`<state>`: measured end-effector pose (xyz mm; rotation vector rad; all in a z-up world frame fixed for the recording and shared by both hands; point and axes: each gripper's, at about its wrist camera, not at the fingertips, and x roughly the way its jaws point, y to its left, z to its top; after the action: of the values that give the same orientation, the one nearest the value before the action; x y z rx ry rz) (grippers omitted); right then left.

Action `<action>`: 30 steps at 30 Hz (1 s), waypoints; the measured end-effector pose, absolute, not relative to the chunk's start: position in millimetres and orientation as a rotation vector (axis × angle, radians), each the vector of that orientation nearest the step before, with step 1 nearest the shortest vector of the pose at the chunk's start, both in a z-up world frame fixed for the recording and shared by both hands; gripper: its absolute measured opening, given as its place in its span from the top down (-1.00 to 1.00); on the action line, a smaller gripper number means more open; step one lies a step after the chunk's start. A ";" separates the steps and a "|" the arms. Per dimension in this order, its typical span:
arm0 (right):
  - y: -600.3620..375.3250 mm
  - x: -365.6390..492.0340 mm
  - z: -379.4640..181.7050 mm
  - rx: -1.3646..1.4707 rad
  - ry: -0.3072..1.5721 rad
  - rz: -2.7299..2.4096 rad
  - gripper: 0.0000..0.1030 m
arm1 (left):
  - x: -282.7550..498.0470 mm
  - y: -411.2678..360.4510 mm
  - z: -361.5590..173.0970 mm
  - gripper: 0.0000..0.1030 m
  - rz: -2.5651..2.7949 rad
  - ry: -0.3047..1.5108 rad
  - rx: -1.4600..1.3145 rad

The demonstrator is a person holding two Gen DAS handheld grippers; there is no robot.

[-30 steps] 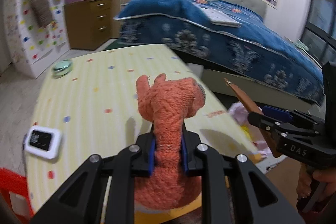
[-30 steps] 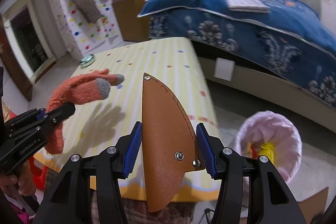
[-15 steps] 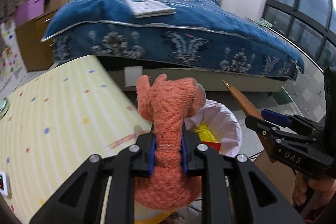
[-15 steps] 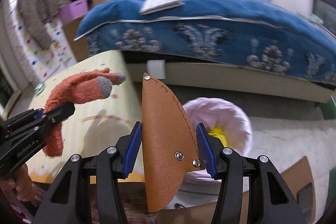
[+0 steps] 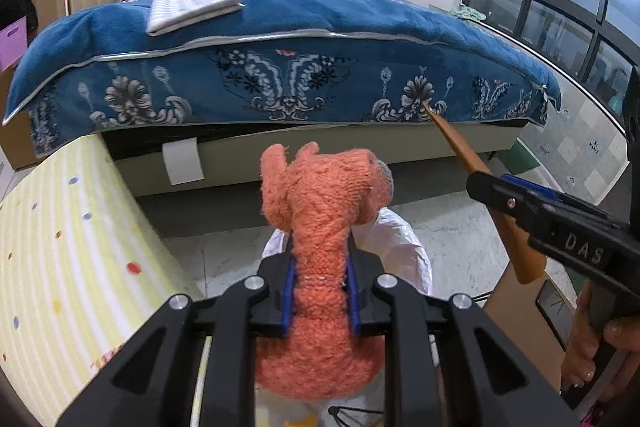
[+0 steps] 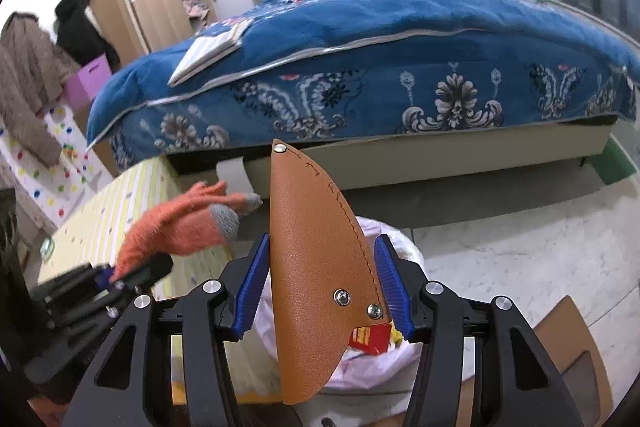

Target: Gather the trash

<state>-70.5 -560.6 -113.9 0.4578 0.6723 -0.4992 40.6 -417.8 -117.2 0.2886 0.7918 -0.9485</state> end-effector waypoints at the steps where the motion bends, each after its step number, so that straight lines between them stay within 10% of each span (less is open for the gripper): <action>1: -565.1 -68.9 -116.5 0.472 0.677 -0.487 -0.09 | 41.4 -421.5 -117.8 0.57 -0.948 0.792 0.288; 7: -577.0 -81.5 -121.4 0.518 0.649 -0.518 -0.42 | 41.3 -428.4 -122.4 -0.33 -0.930 0.781 0.298; 19: -530.5 -109.0 -109.5 0.483 0.673 -0.570 -0.62 | 34.0 -382.1 -122.5 -0.36 -0.838 0.805 0.329; 30: -440.0 -94.1 -60.9 0.376 0.674 -0.370 -0.80 | 33.9 -273.8 -81.3 -0.88 -0.640 0.814 0.252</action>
<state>-94.1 -440.0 -60.9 0.3762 0.6736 -0.3697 33.9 -273.8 -81.3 0.2521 0.8140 -0.6399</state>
